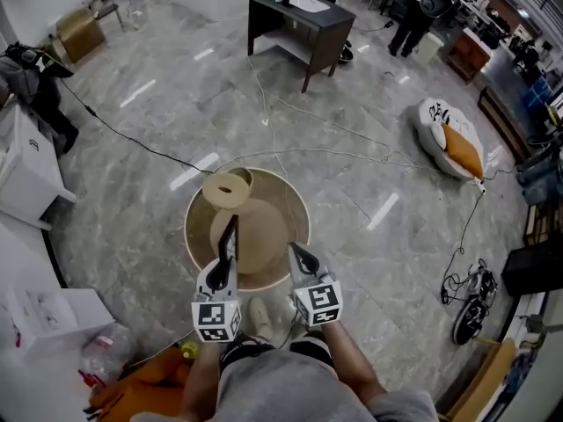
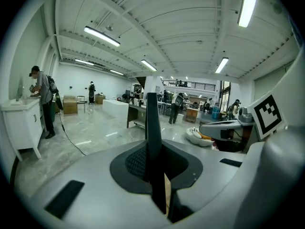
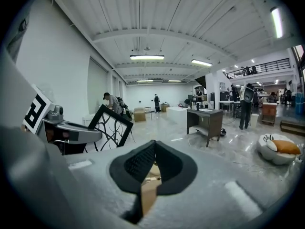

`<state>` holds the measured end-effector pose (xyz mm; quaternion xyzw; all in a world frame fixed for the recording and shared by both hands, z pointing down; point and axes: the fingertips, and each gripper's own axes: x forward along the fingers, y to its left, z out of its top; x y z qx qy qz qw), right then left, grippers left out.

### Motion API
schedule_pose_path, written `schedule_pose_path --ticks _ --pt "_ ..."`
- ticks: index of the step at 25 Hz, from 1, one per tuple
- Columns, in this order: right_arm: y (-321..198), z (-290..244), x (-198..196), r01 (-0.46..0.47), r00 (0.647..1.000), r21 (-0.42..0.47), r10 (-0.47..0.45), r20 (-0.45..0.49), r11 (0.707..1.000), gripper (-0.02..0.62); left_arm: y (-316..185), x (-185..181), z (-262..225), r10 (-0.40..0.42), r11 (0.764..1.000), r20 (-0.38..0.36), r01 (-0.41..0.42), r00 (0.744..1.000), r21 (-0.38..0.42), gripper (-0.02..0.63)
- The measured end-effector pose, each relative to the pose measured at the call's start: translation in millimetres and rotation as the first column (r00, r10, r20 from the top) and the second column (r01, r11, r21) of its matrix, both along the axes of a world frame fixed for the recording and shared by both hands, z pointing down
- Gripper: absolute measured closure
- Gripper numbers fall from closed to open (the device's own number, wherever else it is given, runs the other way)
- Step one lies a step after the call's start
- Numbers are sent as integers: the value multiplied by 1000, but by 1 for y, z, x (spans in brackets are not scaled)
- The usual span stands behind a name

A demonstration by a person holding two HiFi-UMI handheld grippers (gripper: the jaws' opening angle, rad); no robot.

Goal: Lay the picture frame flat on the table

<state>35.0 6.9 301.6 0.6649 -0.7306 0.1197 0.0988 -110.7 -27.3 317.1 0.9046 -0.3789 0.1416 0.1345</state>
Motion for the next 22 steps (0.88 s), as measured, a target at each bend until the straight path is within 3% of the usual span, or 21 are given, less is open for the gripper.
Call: schedule_pose_path --ticks 4,10,22 --pt "-25 24 6 18 1000 -39 -17 19 999 597 -20 2 22 -26 999 15 27 1000 -26 554" --pt "-58 67 20 99 994 -87 -96 45 991 597 -38 3 56 -137 988 42 139 990 -61 554" --pt "-108 185 39 266 964 -210 -254 82 941 597 -60 15 173 -342 918 84 352 936 -185 554"
